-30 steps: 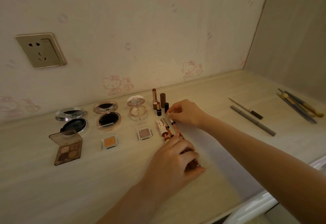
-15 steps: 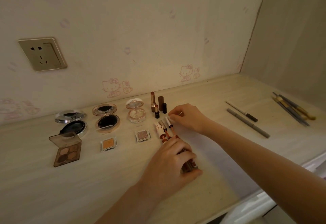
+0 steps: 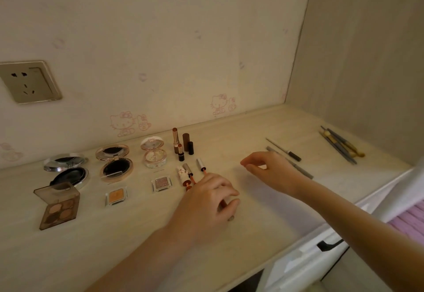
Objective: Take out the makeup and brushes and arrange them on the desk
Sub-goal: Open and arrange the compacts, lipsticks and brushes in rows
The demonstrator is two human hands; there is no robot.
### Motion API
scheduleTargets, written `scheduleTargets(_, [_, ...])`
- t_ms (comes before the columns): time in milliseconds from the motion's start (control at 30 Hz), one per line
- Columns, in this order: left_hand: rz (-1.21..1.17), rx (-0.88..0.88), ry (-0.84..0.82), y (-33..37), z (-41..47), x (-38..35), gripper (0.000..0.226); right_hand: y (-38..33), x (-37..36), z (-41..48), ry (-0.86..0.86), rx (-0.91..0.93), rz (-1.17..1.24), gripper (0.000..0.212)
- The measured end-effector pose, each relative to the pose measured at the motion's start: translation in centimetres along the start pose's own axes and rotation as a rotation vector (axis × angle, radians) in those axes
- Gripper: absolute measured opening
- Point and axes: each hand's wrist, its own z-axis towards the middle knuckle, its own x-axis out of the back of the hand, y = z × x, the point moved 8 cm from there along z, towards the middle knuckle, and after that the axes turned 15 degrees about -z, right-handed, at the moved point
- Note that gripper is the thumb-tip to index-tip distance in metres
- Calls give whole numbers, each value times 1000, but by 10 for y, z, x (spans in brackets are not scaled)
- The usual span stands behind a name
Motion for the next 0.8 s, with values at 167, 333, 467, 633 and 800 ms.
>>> scheduleTargets(167, [-41, 65, -53, -8, 37, -16, 23, 32, 20, -26, 46, -42, -42, 23])
scheduleTargets(333, [-39, 126, -116, -20, 80, -42, 23, 64, 33, -40, 115, -74, -105, 22])
scheduleTargets(467, [-24, 182, -159, -29, 110, -63, 26, 85, 39, -46, 187, -98, -173, 21])
scheduleTargets(633, [-59, 255, -167, -43, 142, -85, 36, 102, 42, -50, 293, -142, -282, 24])
scheduleTargets(800, [-63, 340, -211, -59, 166, -110, 47, 113, 36, -50, 284, -232, -367, 27])
